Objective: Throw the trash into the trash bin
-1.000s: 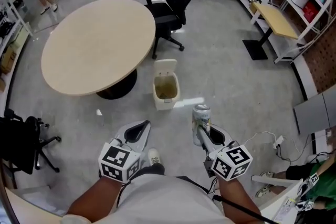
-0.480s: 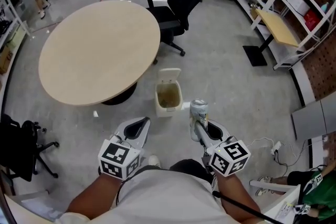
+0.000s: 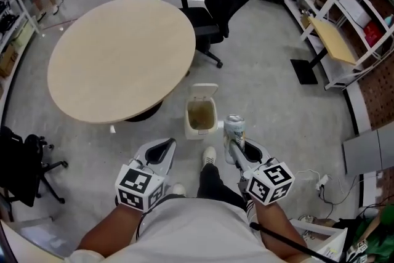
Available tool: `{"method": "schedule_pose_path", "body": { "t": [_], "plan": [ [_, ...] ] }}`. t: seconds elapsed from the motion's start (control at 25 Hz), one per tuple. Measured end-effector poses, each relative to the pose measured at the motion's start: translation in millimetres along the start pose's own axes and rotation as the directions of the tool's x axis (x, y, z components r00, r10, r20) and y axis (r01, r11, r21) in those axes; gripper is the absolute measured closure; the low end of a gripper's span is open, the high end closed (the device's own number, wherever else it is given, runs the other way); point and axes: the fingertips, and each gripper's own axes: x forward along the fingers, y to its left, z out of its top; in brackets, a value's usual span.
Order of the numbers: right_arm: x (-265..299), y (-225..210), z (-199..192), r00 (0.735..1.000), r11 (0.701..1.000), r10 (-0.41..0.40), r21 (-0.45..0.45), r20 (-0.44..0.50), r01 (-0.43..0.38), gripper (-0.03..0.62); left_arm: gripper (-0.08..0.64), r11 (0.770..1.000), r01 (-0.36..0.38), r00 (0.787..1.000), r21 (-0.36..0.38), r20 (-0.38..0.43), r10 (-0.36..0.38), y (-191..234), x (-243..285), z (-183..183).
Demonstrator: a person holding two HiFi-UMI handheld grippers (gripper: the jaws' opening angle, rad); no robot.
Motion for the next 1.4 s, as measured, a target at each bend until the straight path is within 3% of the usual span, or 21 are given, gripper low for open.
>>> {"method": "schedule_pose_path", "body": {
  "t": [0.48,1.0,1.4],
  "plan": [
    [62.0,-32.1,10.2,0.994,0.995,0.105,0.005,-0.037,-0.104,0.525,0.551,0.995,-0.096,0.995,-0.003,-0.042,0.096,29.2,36.9,6.9],
    [109.7,-106.5,33.3,0.980,0.982,0.187,0.010,-0.076,-0.186,0.525,0.551,0.984,-0.176,0.984,0.010,-0.032,0.177,44.3,118.4,51.9],
    [147.0,-140.7,-12.4,0.942,0.963,0.268,0.052,-0.204,-0.263,0.525,0.552,0.966,-0.257,0.958,0.004,-0.127,0.255,62.4,170.9,29.5]
  ]
}}
